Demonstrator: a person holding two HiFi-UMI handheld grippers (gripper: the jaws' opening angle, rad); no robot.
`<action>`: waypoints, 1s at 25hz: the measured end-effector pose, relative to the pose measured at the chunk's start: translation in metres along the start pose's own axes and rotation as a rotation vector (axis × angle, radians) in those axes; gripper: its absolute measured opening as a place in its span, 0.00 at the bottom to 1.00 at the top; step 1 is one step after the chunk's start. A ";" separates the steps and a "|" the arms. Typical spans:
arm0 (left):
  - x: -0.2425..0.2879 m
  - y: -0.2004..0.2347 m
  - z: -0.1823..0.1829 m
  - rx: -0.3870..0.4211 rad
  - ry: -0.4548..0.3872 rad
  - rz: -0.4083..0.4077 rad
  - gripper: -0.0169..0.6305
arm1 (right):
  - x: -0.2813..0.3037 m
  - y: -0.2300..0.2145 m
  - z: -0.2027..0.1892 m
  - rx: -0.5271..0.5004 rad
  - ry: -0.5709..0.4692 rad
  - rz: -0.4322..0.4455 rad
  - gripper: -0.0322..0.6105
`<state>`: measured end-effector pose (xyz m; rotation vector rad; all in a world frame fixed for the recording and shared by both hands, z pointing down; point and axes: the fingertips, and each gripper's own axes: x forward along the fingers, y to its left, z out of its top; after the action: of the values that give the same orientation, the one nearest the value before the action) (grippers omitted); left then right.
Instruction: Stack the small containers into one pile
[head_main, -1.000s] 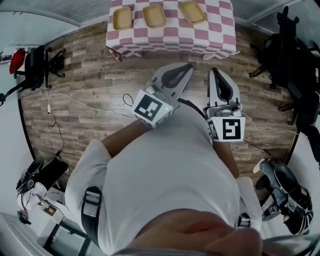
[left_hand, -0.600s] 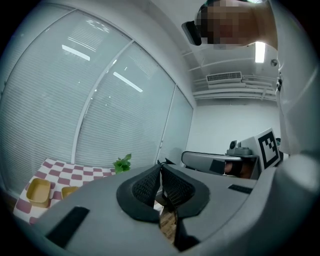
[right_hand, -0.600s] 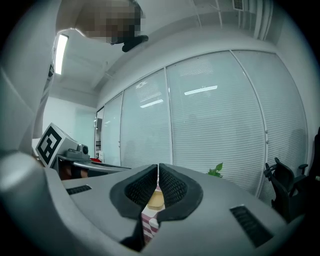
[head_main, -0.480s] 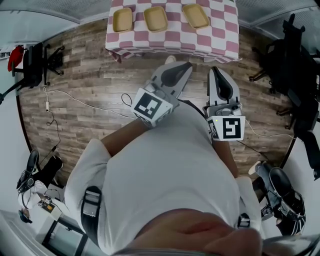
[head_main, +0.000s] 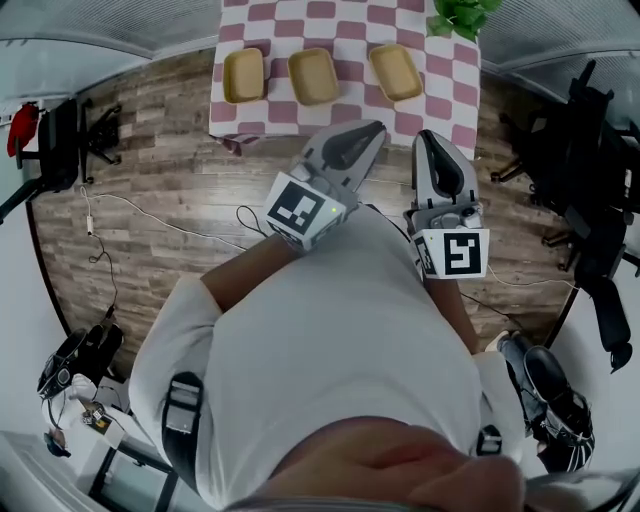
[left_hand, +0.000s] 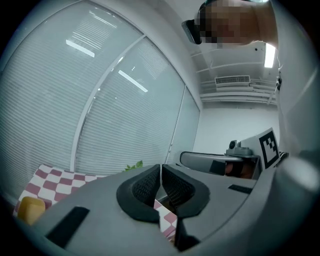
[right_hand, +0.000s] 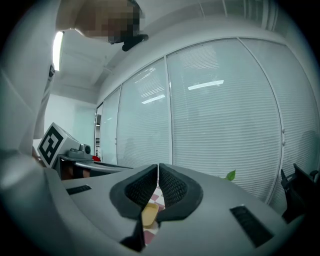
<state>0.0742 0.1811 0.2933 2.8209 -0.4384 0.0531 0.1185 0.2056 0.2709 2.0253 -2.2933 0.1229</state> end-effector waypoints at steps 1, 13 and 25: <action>0.006 0.009 0.005 -0.004 -0.004 -0.001 0.09 | 0.011 -0.004 0.003 -0.002 0.001 0.000 0.10; 0.060 0.095 0.038 0.011 0.002 -0.033 0.09 | 0.112 -0.039 0.016 0.003 0.002 -0.015 0.10; 0.094 0.114 0.031 -0.009 0.040 -0.010 0.09 | 0.137 -0.071 0.002 0.001 0.045 -0.015 0.10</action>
<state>0.1290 0.0408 0.3021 2.8079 -0.4145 0.1044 0.1725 0.0616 0.2851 2.0192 -2.2514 0.1672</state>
